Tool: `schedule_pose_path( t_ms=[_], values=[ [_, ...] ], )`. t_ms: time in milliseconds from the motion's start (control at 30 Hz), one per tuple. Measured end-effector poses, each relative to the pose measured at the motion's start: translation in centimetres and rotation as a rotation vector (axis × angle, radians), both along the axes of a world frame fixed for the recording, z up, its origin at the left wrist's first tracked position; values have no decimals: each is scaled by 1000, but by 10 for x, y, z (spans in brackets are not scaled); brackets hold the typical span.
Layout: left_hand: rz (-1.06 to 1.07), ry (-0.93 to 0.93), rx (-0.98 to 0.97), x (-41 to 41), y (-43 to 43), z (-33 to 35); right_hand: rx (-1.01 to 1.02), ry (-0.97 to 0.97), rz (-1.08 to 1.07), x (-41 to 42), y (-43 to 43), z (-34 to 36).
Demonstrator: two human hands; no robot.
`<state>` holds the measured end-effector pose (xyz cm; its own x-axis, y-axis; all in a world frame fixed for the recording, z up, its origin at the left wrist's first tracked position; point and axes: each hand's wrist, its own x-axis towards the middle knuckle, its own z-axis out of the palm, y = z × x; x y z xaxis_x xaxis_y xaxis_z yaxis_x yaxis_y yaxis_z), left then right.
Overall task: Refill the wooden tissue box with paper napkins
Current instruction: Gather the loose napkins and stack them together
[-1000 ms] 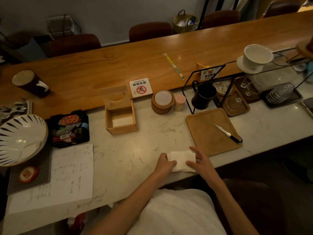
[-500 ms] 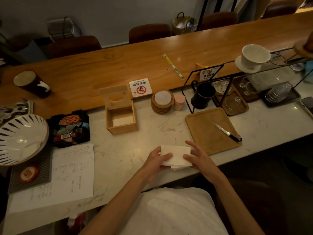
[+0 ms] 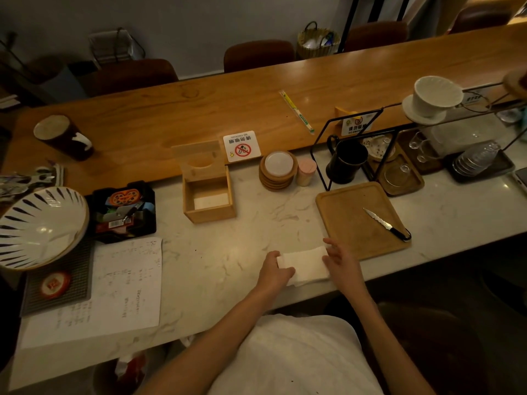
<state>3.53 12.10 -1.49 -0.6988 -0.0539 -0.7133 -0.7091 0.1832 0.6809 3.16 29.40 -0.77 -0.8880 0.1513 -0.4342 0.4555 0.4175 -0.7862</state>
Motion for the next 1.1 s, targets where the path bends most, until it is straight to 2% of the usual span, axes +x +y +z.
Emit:
schedule_pose_path(
  t_ms=[67, 167, 267, 400, 500, 600, 733, 800, 867, 967, 1100],
  values=[
    [-27, -37, -22, -1, 4, 1, 139, -42, 25, 3, -2, -7],
    [-40, -49, -49, -5, 13, 1, 178, -105, -4, 4, -5, -9],
    [-8, -79, -51, -8, 16, -2, 110, -172, -36, -1, -6, -9],
    [-9, -97, 14, -13, 7, -4, -113, -286, -143, -5, -1, -6],
    [-147, -81, 14, -13, -1, -3, -162, -279, -33, -2, 3, 1],
    [-251, 34, -93, -12, -5, -7, -159, -160, 94, 3, 4, 2],
    [-299, 411, -293, -9, -17, -7, -126, 86, 181, 0, -5, 0],
    [-271, 618, -305, -6, -29, -3, -100, 211, 221, -5, -13, -1],
    [-230, 729, -285, -3, -42, 1, -68, 294, 266, -11, -22, -3],
    [-238, 652, -259, 3, -57, -6, -132, 267, 331, -16, -36, -7],
    [-234, 604, -232, 11, -64, -24, -286, 152, 296, -16, -48, -14]
  ],
)
